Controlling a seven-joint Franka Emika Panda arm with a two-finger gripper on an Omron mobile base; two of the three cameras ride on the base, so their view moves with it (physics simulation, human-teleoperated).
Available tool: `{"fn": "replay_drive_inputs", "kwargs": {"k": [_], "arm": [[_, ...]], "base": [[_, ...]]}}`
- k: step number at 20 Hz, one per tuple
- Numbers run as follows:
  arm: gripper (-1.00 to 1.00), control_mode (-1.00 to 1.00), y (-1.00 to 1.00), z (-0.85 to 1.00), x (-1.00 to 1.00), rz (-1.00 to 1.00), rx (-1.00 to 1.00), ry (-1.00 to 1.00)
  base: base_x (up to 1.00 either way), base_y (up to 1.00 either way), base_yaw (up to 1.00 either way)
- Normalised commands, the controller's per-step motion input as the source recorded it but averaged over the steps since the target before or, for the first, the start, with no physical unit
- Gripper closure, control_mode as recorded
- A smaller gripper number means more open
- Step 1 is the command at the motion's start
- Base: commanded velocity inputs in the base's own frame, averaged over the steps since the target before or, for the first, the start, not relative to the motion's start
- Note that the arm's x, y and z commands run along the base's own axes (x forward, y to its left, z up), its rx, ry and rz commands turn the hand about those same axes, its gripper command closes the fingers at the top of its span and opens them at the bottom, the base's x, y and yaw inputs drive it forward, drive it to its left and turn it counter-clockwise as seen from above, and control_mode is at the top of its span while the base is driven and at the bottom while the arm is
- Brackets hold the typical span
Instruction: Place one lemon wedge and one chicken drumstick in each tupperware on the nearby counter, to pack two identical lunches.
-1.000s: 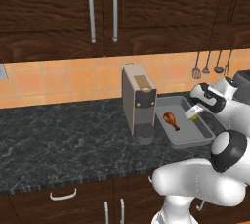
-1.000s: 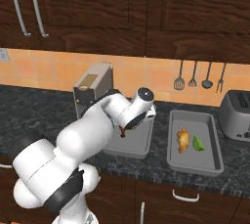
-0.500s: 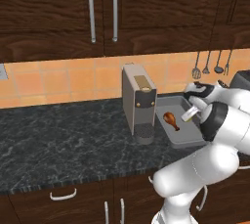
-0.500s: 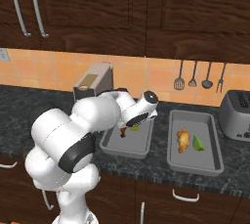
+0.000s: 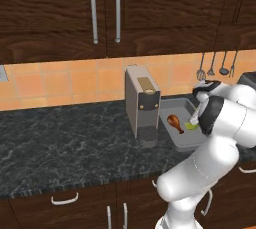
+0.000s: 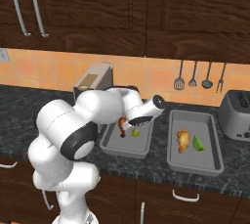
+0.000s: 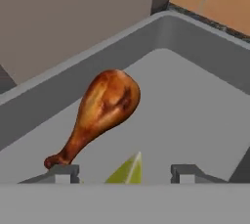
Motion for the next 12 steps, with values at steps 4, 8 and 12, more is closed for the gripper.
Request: {"fn": "replay_drive_inputs", "kwargs": {"k": [4,8,12], "arm": [[-1.0,-1.0,0.0,0.63,-0.2,0.07,0.0,-0.1],[-1.0,-1.0,0.0,0.7,-0.5,0.02,0.0,-0.09],[-1.0,-1.0,0.0,0.17,-0.98,0.0,-0.03,-0.07]], "base": [[0.0,0.0,0.0],[0.0,0.0,0.0],[0.0,0.0,0.0]]}}
